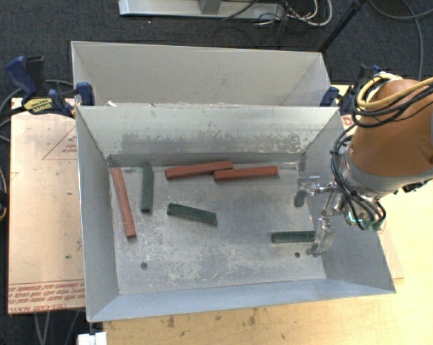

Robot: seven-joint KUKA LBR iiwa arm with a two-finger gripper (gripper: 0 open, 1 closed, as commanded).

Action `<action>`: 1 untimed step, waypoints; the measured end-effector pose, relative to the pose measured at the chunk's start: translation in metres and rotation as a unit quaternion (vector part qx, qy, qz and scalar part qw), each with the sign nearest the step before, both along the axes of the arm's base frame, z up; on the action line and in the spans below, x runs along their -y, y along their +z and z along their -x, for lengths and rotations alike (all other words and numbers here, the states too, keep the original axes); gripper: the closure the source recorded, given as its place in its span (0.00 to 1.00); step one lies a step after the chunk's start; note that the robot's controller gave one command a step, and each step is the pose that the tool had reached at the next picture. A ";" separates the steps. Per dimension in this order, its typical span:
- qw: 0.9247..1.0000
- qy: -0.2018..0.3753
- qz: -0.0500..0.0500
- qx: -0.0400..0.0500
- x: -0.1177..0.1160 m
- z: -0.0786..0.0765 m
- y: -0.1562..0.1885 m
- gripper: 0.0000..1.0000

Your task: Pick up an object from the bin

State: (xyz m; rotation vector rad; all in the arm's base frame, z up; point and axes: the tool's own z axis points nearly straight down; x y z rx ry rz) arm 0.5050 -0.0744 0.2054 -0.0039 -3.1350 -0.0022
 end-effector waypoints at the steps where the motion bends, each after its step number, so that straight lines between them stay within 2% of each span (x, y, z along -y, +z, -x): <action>1: 0.989 0.149 -0.001 0.002 0.043 -0.037 -0.137 0.00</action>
Offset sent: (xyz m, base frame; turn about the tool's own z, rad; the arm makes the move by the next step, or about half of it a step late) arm 0.0375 -0.0438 -0.1341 -0.3019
